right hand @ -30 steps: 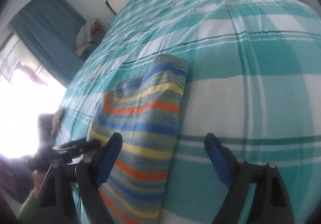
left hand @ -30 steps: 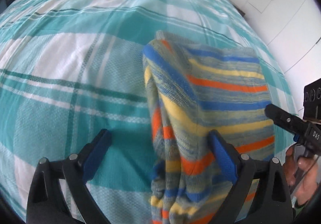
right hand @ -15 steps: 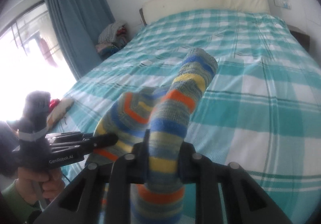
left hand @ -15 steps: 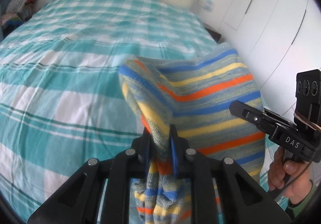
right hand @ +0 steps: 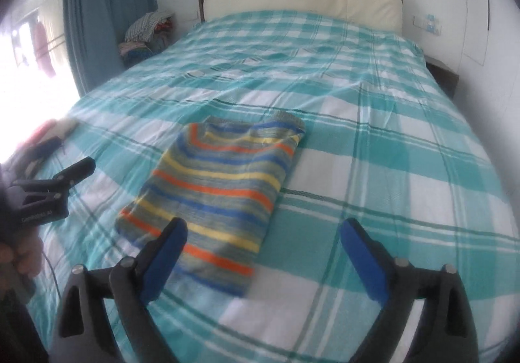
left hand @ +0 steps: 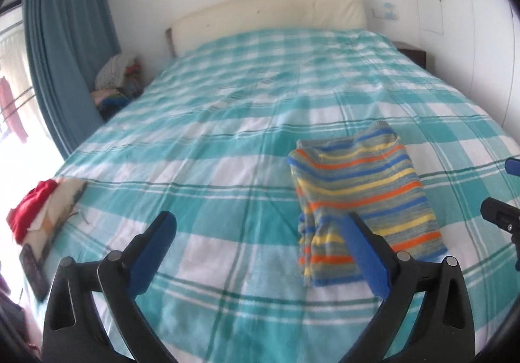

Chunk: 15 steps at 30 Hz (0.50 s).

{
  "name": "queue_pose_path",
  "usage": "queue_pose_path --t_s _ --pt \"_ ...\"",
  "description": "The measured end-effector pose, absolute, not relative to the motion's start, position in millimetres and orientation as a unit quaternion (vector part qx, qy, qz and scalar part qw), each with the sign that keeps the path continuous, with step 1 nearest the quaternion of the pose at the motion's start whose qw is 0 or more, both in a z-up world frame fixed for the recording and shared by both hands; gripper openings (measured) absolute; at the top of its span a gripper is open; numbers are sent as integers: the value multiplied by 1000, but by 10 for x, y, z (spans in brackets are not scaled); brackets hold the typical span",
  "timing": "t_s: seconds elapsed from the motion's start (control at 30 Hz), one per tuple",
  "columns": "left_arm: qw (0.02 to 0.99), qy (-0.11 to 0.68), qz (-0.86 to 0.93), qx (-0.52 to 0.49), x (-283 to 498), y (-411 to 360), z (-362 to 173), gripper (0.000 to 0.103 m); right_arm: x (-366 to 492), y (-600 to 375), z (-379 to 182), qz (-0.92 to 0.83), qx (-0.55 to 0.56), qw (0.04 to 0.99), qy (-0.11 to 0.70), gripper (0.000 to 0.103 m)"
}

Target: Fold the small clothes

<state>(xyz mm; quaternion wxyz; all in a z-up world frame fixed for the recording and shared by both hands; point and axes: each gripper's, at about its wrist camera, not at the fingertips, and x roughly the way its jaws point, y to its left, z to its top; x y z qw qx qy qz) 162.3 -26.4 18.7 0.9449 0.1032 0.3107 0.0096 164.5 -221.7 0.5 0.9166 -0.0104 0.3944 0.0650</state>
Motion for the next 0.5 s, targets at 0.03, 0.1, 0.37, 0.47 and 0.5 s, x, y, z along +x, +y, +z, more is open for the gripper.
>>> queue_pose_path --t_s 0.03,0.1,0.37,0.47,0.5 --pt "946 309 13 95 1516 -245 251 102 1535 -2184 88 52 -16 919 390 103" --pt "947 310 11 84 1328 -233 357 102 1370 -2102 219 32 -16 918 395 103" --pt "933 354 -18 60 744 -149 471 102 714 -1594 589 21 -43 912 408 102" --pt "935 347 -7 70 519 -124 488 102 496 -1513 665 3 -40 912 408 102" --pt "936 344 -3 76 463 -125 494 102 426 -1497 687 -1 -38 911 410 102"
